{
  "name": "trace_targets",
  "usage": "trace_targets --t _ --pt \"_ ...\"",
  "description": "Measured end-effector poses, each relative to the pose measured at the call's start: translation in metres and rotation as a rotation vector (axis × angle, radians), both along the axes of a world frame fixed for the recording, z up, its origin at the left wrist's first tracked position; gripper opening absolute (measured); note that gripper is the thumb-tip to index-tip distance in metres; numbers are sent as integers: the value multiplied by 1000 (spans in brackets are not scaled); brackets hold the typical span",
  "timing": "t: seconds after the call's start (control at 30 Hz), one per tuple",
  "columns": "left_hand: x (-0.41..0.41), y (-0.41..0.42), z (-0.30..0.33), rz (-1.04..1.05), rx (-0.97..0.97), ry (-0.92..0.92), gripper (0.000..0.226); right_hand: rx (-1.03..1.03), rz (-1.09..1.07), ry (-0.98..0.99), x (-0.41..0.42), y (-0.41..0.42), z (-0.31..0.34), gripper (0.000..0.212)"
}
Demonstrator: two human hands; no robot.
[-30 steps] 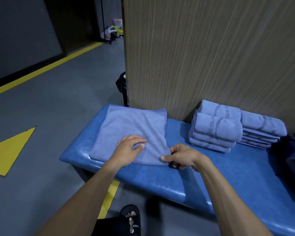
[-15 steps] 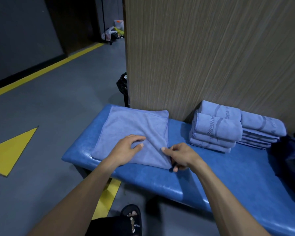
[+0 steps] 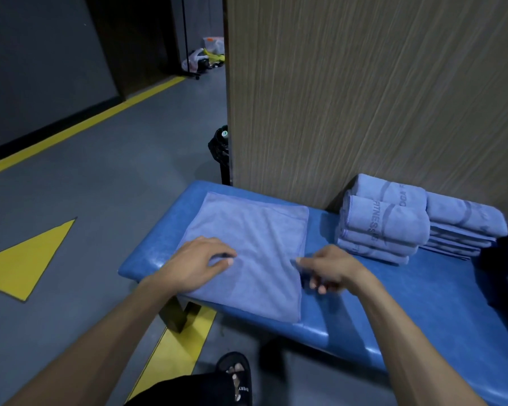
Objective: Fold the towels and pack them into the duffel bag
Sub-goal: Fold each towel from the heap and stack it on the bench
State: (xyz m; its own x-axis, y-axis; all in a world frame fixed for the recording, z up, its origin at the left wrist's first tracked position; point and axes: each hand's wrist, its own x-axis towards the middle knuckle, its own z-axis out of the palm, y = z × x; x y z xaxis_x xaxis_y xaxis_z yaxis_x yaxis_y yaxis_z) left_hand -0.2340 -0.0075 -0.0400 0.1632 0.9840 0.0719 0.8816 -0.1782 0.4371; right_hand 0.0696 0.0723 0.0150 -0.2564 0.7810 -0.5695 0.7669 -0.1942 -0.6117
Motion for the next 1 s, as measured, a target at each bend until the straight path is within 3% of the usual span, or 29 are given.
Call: trace_targets --t 0.13,0.2,0.37,0.57,0.77,1.0 --pt "-8 44 15 91 109 -72 16 496 -60 -135 -25 41 -17 15" --pt "-17 67 18 167 122 -64 15 578 1 -220 -37 60 -21 24" --pt "-36 111 17 279 114 26 21 582 97 -402 -52 94 -27 32" --pt "-45 135 13 330 22 199 33 572 92 -478 -56 105 -31 36" --pt "-51 141 11 354 1 266 34 432 83 -438 -54 109 -27 46" --pt "-48 149 14 373 -17 280 30 373 -15 -297 -55 109 -23 29"
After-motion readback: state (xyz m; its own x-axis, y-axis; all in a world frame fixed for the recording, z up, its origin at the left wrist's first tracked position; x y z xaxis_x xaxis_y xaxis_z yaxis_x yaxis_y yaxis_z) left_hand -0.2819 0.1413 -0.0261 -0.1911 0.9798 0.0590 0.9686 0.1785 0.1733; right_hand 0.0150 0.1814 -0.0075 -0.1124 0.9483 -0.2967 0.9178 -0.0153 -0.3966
